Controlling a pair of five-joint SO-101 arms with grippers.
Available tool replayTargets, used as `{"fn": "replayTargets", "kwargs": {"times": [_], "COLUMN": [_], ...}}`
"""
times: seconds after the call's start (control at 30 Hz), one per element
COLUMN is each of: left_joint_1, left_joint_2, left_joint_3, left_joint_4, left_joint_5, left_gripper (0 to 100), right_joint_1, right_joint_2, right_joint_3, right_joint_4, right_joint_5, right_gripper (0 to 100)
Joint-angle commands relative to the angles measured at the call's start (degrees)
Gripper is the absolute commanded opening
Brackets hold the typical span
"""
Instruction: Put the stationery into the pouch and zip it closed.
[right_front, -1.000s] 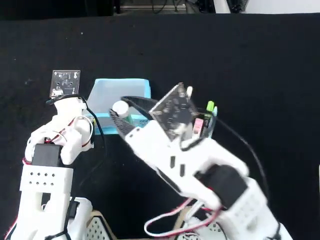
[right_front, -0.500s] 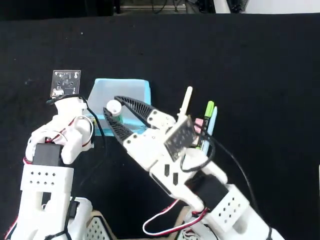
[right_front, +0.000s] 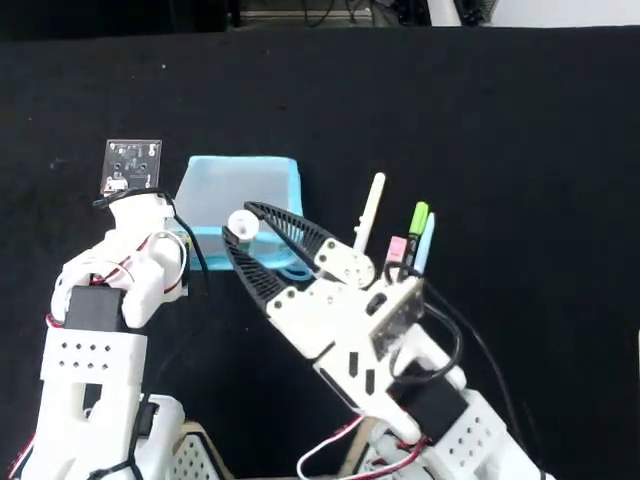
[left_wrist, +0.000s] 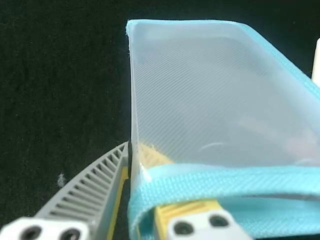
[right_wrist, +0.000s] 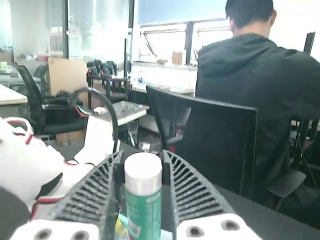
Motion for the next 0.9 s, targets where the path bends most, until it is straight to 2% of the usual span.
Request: {"fn": "replayTargets", "kwargs": {"times": [0.0,0.43,0.7,0.87], "left_joint_1": [-1.0,-1.0,-1.0,-1.0], "left_joint_2": [0.2,0.2,0.2,0.2], "left_joint_3": [-0.9,-1.0,-1.0,-1.0], "left_joint_4": [0.4,0.4,0.4,0.4], "left_joint_5": [0.4,0.4,0.4,0.4], "left_gripper": [3,3,3,3], "right_joint_1": [-0.4,-1.5,7.2,8.7], "right_joint_2": [-2.2,-2.2,-2.1,-2.1], "right_joint_3": [-1.7,4.3,12.4,13.1], "right_joint_4": [2.7,2.4,-15.0,-15.8], "right_joint_5": [0.0,0.1,0.1,0.1], "right_gripper": [1.1,1.1,1.1,1.1]}}
